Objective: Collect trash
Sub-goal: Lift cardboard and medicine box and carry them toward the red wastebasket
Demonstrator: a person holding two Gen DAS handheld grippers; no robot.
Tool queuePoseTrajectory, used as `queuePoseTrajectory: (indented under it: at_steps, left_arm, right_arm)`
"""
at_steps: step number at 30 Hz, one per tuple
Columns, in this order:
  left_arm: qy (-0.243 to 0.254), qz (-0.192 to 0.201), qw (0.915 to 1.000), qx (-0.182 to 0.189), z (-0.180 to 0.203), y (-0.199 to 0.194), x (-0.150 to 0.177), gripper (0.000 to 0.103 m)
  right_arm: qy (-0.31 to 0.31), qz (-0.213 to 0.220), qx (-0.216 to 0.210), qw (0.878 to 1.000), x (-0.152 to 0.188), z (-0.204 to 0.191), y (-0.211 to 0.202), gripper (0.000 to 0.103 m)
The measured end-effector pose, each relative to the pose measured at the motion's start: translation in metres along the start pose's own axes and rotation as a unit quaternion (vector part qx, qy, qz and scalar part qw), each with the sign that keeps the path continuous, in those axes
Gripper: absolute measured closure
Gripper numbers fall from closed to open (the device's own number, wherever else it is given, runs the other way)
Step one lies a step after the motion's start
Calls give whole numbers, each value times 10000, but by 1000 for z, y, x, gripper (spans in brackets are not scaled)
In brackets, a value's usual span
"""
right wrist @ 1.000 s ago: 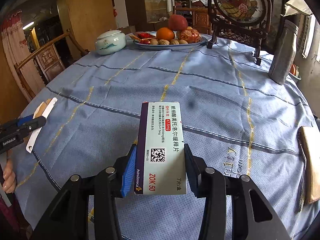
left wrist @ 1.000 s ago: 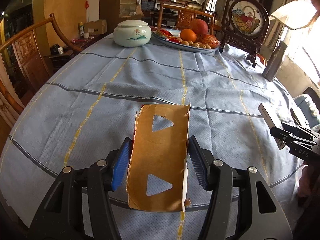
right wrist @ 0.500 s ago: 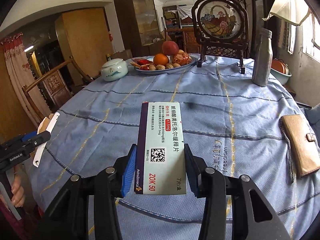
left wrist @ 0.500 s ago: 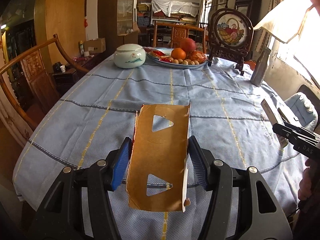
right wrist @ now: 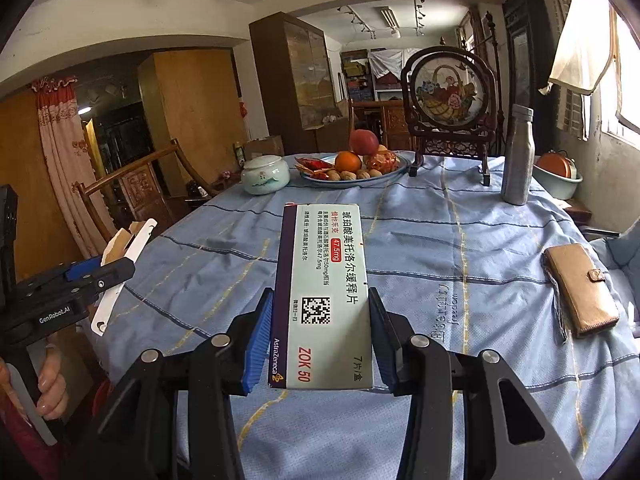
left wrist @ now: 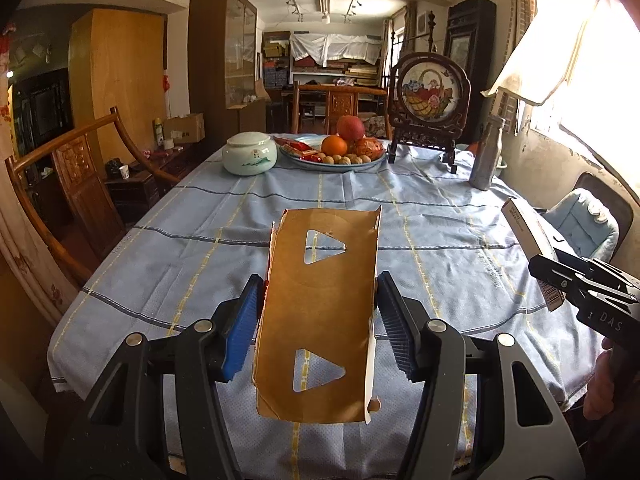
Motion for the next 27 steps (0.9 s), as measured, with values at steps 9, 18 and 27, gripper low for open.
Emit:
queuePoseTrajectory:
  at_steps: [9,18,27]
  left_arm:
    - [76,528,9985,-98,2,-66,7,46]
    - [-64,976,9942,-445,-31,-132,19,45]
    - [-573,697,9891,-1164,-132,-157,70,45]
  right_arm:
    - [-186,490,-220,9984,8,-34,-58,58]
    - [-566,875,-832,9911,1,-93,-106,58]
    - [-1051,661,-1568,9798,5,-186,-109,58]
Point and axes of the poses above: each gripper's, at about its wrist camera, not at the fingertips, and y roughly the way its jaws point, z to its right, x to its underside, the point moved 8 cm from there along y, roughly the way its jaws point, and after that the axes turned 3 degrees about -z, right-handed, at the moved point
